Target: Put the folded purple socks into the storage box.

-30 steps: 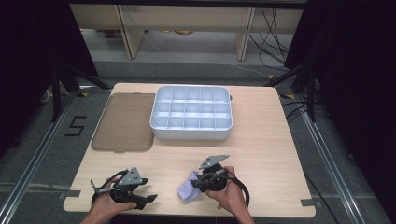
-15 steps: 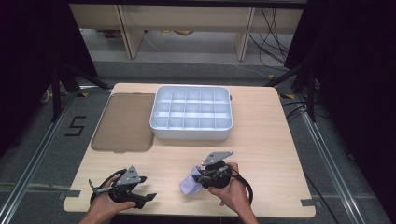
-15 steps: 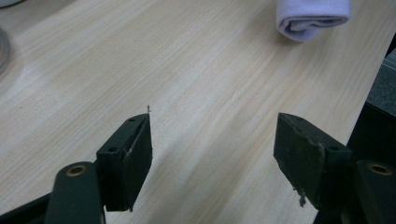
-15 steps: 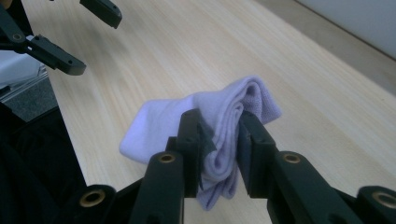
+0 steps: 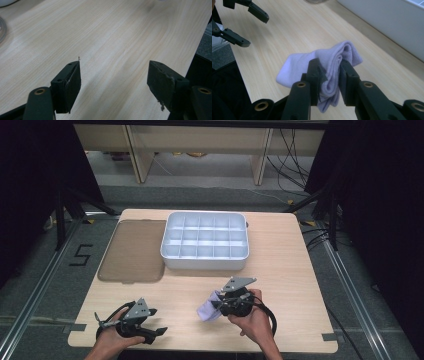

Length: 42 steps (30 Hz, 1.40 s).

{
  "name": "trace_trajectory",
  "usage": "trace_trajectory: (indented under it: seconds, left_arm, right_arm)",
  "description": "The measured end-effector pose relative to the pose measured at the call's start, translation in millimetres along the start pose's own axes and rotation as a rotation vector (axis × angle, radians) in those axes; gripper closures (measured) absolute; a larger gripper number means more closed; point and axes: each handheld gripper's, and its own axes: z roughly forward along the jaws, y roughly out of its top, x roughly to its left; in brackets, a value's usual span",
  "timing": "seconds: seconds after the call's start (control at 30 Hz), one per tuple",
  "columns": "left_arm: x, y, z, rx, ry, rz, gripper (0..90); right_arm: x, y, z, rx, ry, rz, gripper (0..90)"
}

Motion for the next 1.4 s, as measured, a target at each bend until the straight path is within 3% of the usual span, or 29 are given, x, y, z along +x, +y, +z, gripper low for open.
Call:
trace_trajectory:
  seconds: [0.2,0.4,0.43,0.6,0.67,0.73,0.8,0.9,1.13,1.37,1.4]
  left_arm:
    - [1.0,-0.1,-1.3,0.008,0.001,0.015,26.6]
    - [2.1,-0.1,-2.1,0.008,0.007,0.010,26.6]
    - [0.7,-0.6,-1.6,0.005,0.000,-0.011,26.6]
    - [0.8,-0.6,-1.2,0.011,0.004,-0.007,26.6]
    - [-1.0,-1.0,0.0,-0.004,-0.006,-0.027,26.6]
    - [0.9,-0.2,-1.3,0.006,0.000,0.014,26.6]
    - [0.8,-0.2,-1.6,0.008,0.003,0.021,26.8]
    - [0.9,-0.1,-1.6,0.009,-0.003,0.016,26.8]
    - [-0.1,-0.6,-0.7,-0.004,-0.006,-0.016,26.8]
    - [1.9,-0.4,-1.3,0.013,-0.005,0.010,26.7]
    - [1.6,-0.7,-1.0,0.013,0.001,-0.002,26.7]
  right_arm:
    - [-7.6,4.2,-6.5,-0.018,-0.019,-0.015,73.0]
    - [-15.1,7.4,-9.6,-0.008,-0.053,-0.002,73.0]
    - [-18.0,8.9,-10.5,0.005,-0.054,-0.008,73.0]
    - [-23.6,12.8,-13.7,-0.009,-0.085,-0.006,73.0]
    - [-27.1,15.9,-17.2,-0.005,-0.095,-0.009,73.0]
    - [-31.0,19.2,-20.0,-0.010,-0.109,-0.008,73.0]
    - [-35.8,24.7,-25.9,0.012,-0.118,0.004,73.0]
    - [-40.9,27.8,-28.1,0.006,-0.136,-0.008,73.0]
    - [-55.6,41.1,-38.5,0.034,-0.157,0.042,73.0]
    - [-73.6,63.6,-47.9,0.028,-0.200,0.031,72.9]
    - [-73.6,63.6,-47.9,0.028,-0.200,0.031,72.9]
